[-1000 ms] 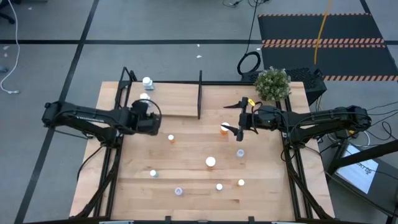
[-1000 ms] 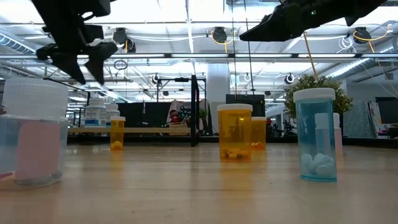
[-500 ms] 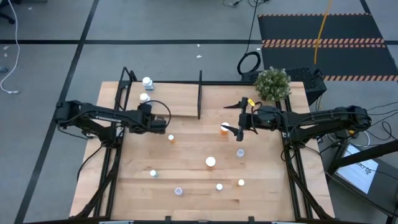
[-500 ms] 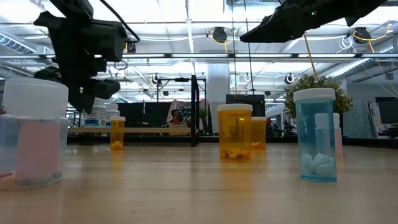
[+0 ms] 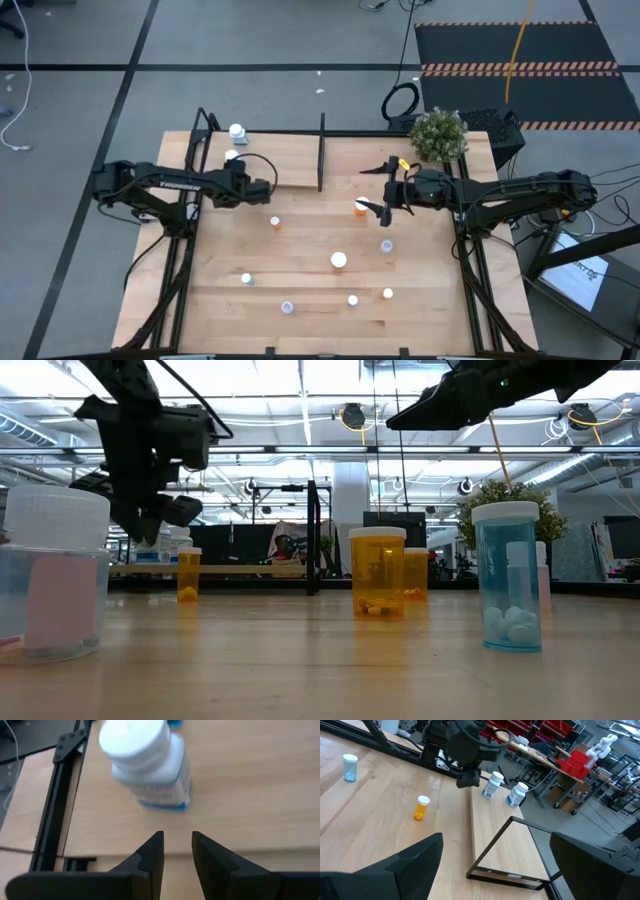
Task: Pick and place medicine bottles onto shelf by color
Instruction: Put the white pill bottle aligned with the other white pill bottle on the shelf
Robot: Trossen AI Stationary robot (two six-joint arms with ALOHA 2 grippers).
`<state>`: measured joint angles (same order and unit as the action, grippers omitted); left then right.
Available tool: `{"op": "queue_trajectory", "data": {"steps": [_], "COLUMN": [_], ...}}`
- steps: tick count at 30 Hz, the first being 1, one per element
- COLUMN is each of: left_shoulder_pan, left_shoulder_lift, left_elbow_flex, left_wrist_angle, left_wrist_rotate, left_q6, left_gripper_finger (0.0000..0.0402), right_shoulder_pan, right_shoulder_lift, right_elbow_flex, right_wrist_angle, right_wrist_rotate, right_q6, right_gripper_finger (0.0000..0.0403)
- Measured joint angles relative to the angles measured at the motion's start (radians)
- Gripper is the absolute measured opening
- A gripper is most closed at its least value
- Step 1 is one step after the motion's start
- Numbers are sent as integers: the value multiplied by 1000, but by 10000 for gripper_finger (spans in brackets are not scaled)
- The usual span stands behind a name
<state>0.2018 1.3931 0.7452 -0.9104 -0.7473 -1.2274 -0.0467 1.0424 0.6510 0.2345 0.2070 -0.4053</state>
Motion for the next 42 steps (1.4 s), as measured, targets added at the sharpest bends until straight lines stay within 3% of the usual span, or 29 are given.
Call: {"op": "queue_trajectory", "data": {"steps": [32,42], "left_shoulder_pan": [124,119], "left_shoulder_lift": [2,2], "left_elbow_flex": [0,0], "left_wrist_angle": [140,152], "left_wrist_rotate": [-56,-44], "left_q6": [147,168], "left_gripper_finger": [102,102], "right_shoulder_pan": [0,0], "right_shoulder_lift": [0,0], "right_elbow_flex": [0,0], "right_wrist_angle": [-1,-2], "right_wrist_rotate": [2,2], "right_q6": [-8,-13], "right_gripper_finger": [364,364]}}
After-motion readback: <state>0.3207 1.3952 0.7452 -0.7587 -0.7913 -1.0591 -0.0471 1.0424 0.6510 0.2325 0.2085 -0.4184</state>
